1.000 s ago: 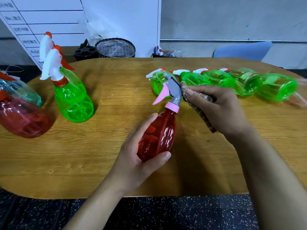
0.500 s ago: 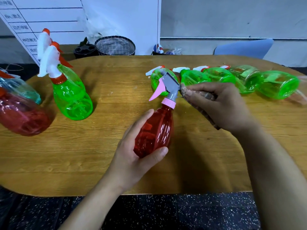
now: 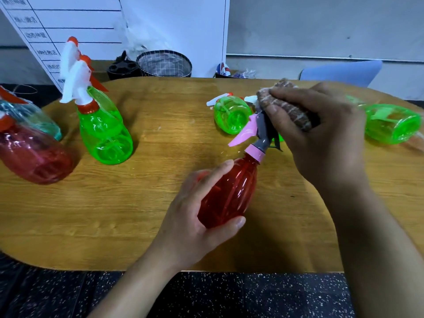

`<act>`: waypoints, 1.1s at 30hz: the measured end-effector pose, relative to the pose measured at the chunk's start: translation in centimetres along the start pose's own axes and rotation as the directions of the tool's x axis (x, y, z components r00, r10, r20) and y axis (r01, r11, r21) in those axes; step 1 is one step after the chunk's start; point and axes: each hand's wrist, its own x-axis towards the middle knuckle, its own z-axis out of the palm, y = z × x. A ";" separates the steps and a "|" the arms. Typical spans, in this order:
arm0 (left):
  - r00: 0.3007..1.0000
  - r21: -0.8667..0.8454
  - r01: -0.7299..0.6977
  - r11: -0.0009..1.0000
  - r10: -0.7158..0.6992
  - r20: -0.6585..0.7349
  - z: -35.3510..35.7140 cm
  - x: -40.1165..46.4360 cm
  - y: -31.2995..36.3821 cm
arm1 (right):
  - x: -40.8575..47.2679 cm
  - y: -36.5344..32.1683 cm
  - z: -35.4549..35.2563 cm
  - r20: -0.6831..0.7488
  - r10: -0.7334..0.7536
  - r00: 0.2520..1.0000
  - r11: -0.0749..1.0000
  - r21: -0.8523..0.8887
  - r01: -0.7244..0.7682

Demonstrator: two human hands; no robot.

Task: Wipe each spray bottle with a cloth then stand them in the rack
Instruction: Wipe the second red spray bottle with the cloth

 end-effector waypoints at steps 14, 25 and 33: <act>0.978 -0.246 0.121 0.962 -0.158 -0.136 -0.7 0.1 0.3 | -1.3 0.0 2.0 -0.144 0.276 0.950 0.914 0.344 -0.213; 0.937 -0.770 0.185 0.611 -0.346 -0.049 -1.6 0.9 0.3 | -10.6 -2.8 3.2 0.363 0.502 0.785 0.566 0.549 -0.615; 0.942 -0.714 0.201 0.670 -0.333 -0.047 -1.1 1.1 0.3 | -10.6 -3.5 4.2 0.388 0.542 0.745 0.446 0.619 -0.647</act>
